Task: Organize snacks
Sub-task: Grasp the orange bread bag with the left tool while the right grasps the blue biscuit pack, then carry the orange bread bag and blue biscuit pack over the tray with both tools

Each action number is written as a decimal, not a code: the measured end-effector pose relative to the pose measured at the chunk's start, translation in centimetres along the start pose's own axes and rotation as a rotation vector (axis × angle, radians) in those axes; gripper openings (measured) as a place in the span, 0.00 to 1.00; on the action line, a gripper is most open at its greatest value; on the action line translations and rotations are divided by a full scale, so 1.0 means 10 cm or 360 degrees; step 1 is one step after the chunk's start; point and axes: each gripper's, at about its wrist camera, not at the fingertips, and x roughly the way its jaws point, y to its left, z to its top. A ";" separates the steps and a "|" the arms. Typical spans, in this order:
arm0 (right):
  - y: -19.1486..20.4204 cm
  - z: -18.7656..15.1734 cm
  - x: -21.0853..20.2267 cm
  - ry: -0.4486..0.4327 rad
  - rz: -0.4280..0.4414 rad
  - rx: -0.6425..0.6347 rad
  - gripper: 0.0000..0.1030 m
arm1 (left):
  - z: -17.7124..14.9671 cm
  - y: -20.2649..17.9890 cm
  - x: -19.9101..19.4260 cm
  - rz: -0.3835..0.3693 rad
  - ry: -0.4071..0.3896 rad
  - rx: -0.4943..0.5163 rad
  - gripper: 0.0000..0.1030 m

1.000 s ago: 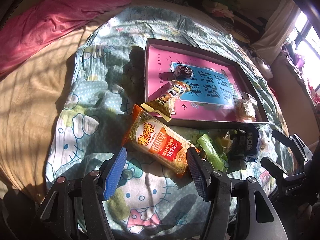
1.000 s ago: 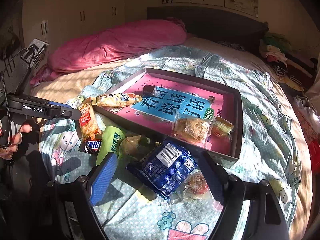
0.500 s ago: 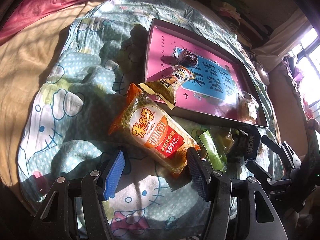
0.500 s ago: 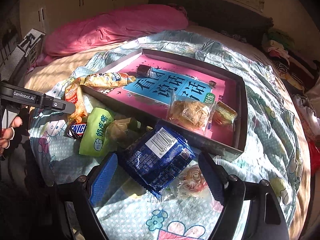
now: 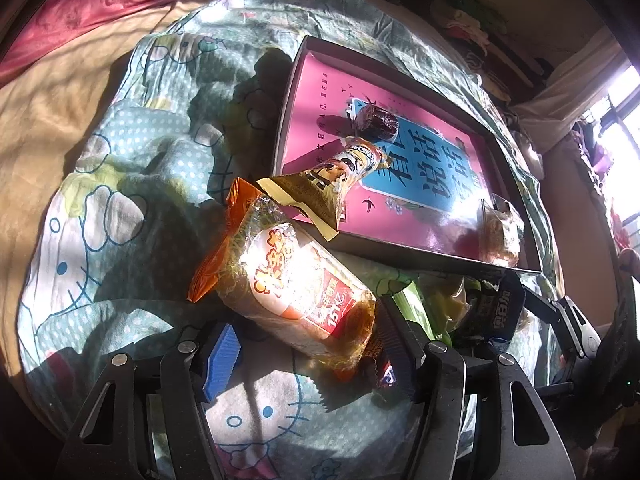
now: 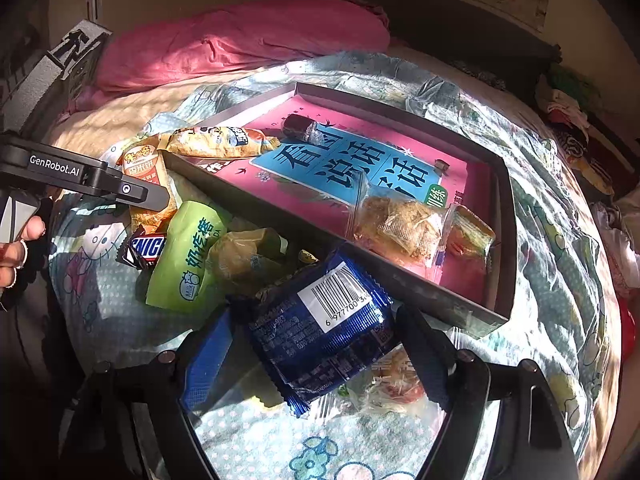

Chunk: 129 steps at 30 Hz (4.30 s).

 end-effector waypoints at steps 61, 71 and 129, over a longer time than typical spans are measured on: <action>-0.77 0.06 -0.77 -0.0609 0.0057 0.0633 0.64 | 0.22 -0.44 -0.71 -0.0111 -0.0409 0.0214 0.23; -0.94 0.06 -0.78 -0.0654 0.0027 0.0732 0.64 | 0.30 -0.66 -0.49 -0.0094 -0.0362 0.0338 0.23; -1.08 0.15 -0.11 -0.0413 -0.0013 0.0815 0.64 | 0.48 -0.92 0.27 -0.0046 -0.0191 0.0439 0.23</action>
